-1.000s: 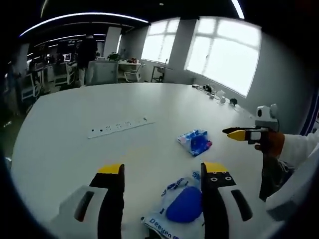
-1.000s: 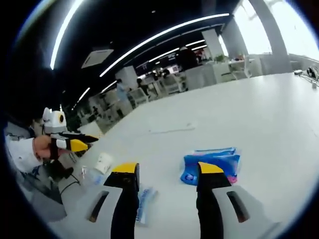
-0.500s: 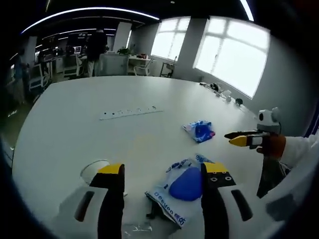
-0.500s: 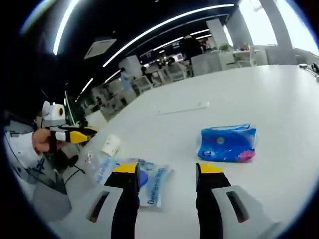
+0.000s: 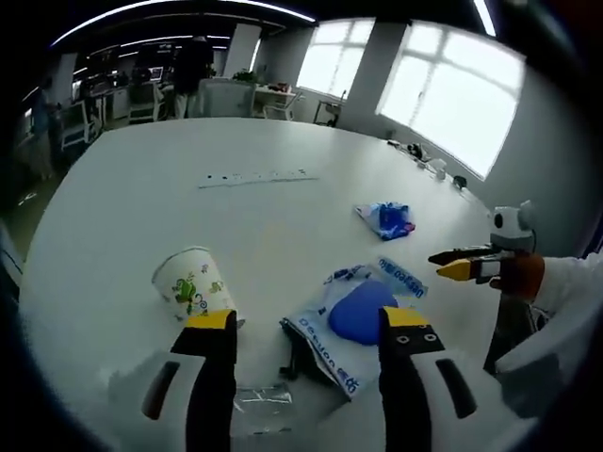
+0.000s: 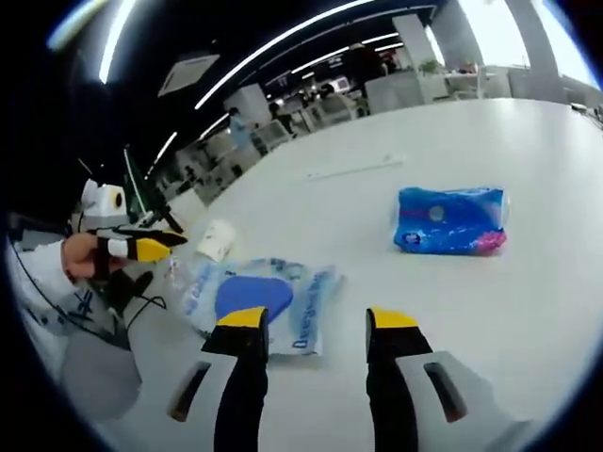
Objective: Arrange the tabletop items into an orderly group along one side of the table until the central work area is clear of visible clutter.
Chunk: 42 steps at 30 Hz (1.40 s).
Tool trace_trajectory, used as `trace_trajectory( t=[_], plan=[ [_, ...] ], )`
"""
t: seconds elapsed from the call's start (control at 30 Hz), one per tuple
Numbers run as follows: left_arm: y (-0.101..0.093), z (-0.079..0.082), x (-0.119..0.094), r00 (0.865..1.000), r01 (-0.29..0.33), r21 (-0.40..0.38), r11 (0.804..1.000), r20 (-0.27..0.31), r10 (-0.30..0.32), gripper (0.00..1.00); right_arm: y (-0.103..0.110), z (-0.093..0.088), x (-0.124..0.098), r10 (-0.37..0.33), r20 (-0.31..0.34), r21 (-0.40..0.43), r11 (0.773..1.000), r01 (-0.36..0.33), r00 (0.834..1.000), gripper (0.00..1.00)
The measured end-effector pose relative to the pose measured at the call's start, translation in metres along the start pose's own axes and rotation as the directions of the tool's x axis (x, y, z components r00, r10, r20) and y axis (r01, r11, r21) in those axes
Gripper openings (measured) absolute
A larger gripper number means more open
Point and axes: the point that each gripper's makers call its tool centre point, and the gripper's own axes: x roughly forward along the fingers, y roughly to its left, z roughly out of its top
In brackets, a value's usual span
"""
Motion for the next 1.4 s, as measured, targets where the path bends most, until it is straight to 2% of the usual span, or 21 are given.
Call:
trace_trajectory(
  t=[0.27,0.43,0.63,0.73,0.9,1.0,1.1,1.4],
  plan=[
    [0.000,-0.012,0.012,0.999,-0.003,0.003,1.000,-0.044,0.003,0.55,-0.001,-0.014,0.004,0.000,-0.029,0.010,1.000,0.000,1.000,0.34],
    [-0.002,-0.022,0.018,0.997,0.008,0.003,1.000,-0.082,-0.007,0.43,0.001,-0.020,0.005,0.009,-0.035,0.025,1.000,-0.008,0.999,0.26],
    [-0.002,-0.031,0.026,0.993,0.016,-0.022,1.000,-0.115,-0.018,0.40,0.003,-0.027,0.010,0.018,-0.058,0.039,0.999,-0.016,0.998,0.21],
    [-0.004,-0.034,0.029,0.992,0.026,-0.040,0.999,-0.119,-0.031,0.34,0.004,-0.031,0.012,0.023,-0.068,0.042,0.999,-0.020,0.997,0.18],
    [-0.005,-0.036,0.033,0.991,0.031,-0.051,0.998,-0.131,-0.037,0.19,0.005,-0.033,0.015,0.024,-0.078,0.048,0.999,-0.020,0.997,0.11],
    [-0.005,-0.038,0.035,0.990,0.035,-0.043,0.998,-0.138,-0.040,0.14,0.005,-0.034,0.016,0.022,-0.083,0.041,0.999,-0.019,0.996,0.03],
    [-0.003,-0.041,0.036,0.988,0.024,-0.034,0.999,-0.148,-0.029,0.04,0.004,-0.033,0.016,0.018,-0.086,0.038,0.999,-0.014,0.996,0.01],
    [-0.005,-0.042,0.036,0.989,0.037,-0.039,0.999,-0.142,-0.042,0.01,0.004,-0.033,0.016,0.018,-0.091,0.050,0.999,-0.014,0.996,0.00]
  ],
)
